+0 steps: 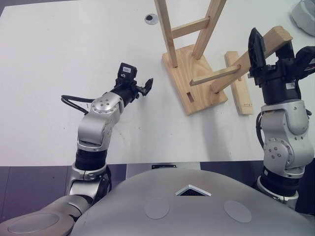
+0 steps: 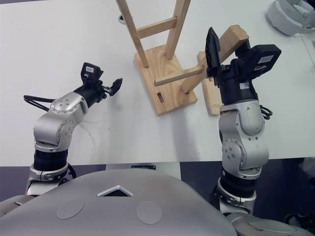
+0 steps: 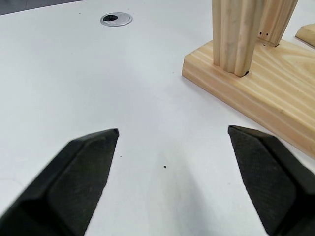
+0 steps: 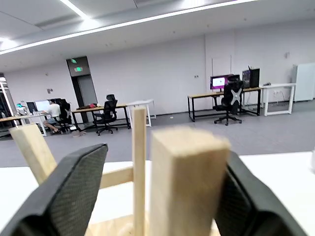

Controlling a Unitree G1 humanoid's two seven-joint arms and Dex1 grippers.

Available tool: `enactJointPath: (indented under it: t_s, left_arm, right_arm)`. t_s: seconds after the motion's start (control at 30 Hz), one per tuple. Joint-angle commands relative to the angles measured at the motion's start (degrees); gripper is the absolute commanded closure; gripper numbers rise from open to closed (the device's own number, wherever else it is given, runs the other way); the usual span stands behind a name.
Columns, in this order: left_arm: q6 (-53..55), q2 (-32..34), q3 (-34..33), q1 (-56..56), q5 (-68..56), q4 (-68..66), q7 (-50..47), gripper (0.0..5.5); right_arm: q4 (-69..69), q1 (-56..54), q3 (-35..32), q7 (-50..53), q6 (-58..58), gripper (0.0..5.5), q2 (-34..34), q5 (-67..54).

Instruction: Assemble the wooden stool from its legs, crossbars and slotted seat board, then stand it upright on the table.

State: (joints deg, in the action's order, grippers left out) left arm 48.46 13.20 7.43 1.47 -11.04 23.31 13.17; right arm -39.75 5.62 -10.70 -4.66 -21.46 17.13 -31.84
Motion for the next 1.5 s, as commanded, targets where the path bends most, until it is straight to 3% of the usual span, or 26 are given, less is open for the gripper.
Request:
enactJointPath:
  t_s: [0.03, 0.13, 0.2, 0.37, 0.43, 1.07, 1.13, 1.27, 1.4, 1.5]
  left_arm:
    - [-0.8, 0.3, -1.0, 0.3, 0.6, 1.5, -0.6, 1.4]
    - [-3.0, -0.7, -3.1, 0.1, 0.7, 2.0, -1.9, 1.4]
    - [-4.6, -1.2, -4.6, 0.2, 0.7, 2.3, -2.6, 1.4]
    - [-7.3, -1.3, -7.1, 1.3, 0.6, 3.5, -3.5, 1.4]
    - [-7.8, -1.4, -7.7, 1.4, 0.5, 3.7, -3.5, 1.4]
    - [-6.8, -2.3, -5.8, 0.9, 0.8, 4.3, -3.4, 1.4]
    - [-6.7, -2.2, -5.8, 1.0, 0.8, 4.4, -3.4, 1.4]
    - [-6.7, -2.2, -5.9, 1.3, 0.7, 4.3, -3.4, 1.4]
    - [-7.9, -2.0, -6.8, 1.7, -0.6, 5.6, -2.3, 1.4]
    - [-9.4, -1.2, -13.4, 4.5, -5.9, 8.6, 0.0, 1.4]
  right_arm:
    - [0.6, -13.3, -12.3, 1.7, -3.9, 2.21, 8.1, -9.1]
    - [5.7, -20.2, -20.5, 3.0, -6.3, 2.21, 13.4, -15.6]
    - [10.0, -18.5, -21.4, 2.5, -8.6, 2.21, 15.5, -14.1]
    - [16.7, 0.3, -5.4, -3.0, -14.2, 2.21, 18.0, 0.1]
    - [18.1, 3.1, -2.7, -4.7, -14.5, 2.21, 16.8, 1.9]
    - [22.4, 3.7, 4.7, -7.1, -29.6, 2.21, 17.0, 11.1]
    - [23.0, 4.2, 5.3, -7.7, -29.8, 2.52, 17.4, 12.3]
    - [23.1, 2.8, 3.2, -8.5, -26.0, 3.31, 15.3, 12.5]
    - [21.9, -2.7, -1.1, -7.6, -18.0, 3.36, 12.1, 12.1]
    - [17.8, -11.1, -7.2, -7.1, -8.6, 3.36, 11.2, 10.5]
